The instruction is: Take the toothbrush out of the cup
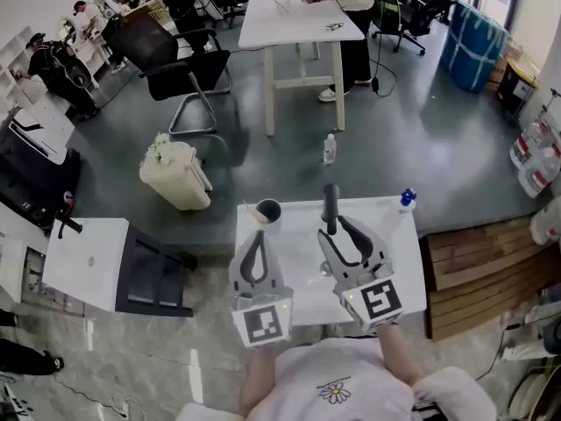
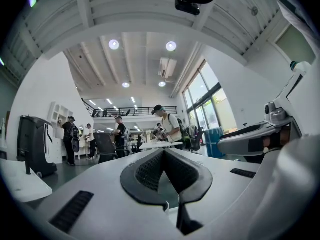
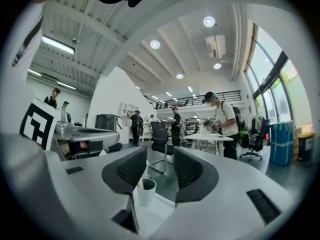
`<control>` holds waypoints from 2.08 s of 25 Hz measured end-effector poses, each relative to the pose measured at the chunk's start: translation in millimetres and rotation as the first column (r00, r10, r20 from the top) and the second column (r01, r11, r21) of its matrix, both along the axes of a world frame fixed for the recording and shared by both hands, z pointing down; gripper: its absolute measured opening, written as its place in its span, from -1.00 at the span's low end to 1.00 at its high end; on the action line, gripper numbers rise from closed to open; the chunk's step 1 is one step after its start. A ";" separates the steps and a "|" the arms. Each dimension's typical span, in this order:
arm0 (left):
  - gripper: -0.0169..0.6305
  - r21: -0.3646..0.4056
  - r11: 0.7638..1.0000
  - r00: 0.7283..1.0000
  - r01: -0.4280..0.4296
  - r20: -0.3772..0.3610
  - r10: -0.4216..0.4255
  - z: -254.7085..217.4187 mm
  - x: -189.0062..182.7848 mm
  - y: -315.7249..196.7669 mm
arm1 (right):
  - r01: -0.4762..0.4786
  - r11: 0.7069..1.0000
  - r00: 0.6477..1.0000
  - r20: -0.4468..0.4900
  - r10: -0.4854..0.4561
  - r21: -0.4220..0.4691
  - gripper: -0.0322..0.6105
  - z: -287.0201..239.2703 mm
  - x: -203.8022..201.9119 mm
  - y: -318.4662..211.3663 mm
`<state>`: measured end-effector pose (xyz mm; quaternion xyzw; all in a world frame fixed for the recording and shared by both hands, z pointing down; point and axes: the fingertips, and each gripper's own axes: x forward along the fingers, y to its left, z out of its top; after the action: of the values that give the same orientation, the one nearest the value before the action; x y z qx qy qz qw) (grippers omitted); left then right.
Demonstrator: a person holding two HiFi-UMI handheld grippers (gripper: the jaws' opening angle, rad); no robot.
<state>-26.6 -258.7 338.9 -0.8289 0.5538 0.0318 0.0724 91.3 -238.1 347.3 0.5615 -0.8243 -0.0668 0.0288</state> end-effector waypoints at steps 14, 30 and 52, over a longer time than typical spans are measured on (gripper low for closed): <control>-0.91 -0.032 0.993 0.993 0.117 -0.004 -0.117 10.8 -44.3 8.9 | 0.220 0.969 0.973 -0.046 -0.226 -0.110 -0.35 26.6 -98.6 -76.0; -0.91 -0.092 0.944 0.948 0.318 0.013 -0.318 34.4 -112.1 27.2 | 0.113 0.937 0.964 -0.193 -0.184 -0.329 -0.54 158.4 -139.4 -140.3; -0.91 -0.104 0.927 0.932 0.360 0.011 -0.361 39.9 -126.8 29.9 | 0.101 0.930 0.972 -0.166 -0.168 -0.354 -0.79 158.5 -138.7 -146.4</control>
<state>-153.4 -228.7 378.8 -0.7154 0.6980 -0.0073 0.0313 -47.4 -384.5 505.8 0.4807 -0.8532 0.0219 0.2013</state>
